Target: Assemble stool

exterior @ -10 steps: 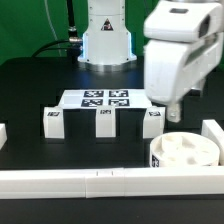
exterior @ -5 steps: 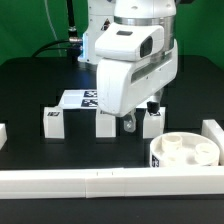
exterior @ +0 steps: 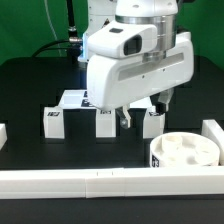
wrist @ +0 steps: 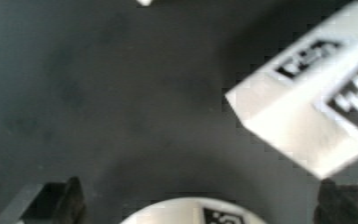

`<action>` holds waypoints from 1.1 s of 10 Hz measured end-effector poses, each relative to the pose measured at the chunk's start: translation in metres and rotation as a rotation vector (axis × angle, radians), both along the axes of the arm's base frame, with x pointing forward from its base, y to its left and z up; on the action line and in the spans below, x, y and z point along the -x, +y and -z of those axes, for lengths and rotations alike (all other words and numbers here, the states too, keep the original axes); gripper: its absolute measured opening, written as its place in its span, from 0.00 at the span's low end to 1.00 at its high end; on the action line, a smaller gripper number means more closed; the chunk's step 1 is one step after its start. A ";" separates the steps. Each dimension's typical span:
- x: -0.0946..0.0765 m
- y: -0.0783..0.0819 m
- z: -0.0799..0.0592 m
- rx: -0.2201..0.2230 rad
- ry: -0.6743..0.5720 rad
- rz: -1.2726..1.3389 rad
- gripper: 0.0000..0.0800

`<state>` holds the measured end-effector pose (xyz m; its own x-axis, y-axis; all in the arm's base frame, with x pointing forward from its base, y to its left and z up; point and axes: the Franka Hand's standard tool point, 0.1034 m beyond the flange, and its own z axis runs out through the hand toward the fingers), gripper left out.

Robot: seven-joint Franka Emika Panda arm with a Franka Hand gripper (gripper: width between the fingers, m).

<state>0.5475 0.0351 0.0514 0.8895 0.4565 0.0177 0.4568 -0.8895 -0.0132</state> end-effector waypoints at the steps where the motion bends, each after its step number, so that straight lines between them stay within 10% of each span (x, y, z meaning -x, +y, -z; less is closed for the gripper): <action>1: -0.001 0.001 -0.002 -0.014 0.007 0.087 0.81; 11: 0.007 0.015 0.007 -0.066 0.063 0.640 0.81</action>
Offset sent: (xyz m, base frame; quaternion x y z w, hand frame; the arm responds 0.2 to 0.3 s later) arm 0.0000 0.0000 0.0000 0.0000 0.0000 0.1938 0.9810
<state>0.5407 0.0499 0.0448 0.9857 -0.1653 -0.0335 -0.1676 -0.9820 -0.0870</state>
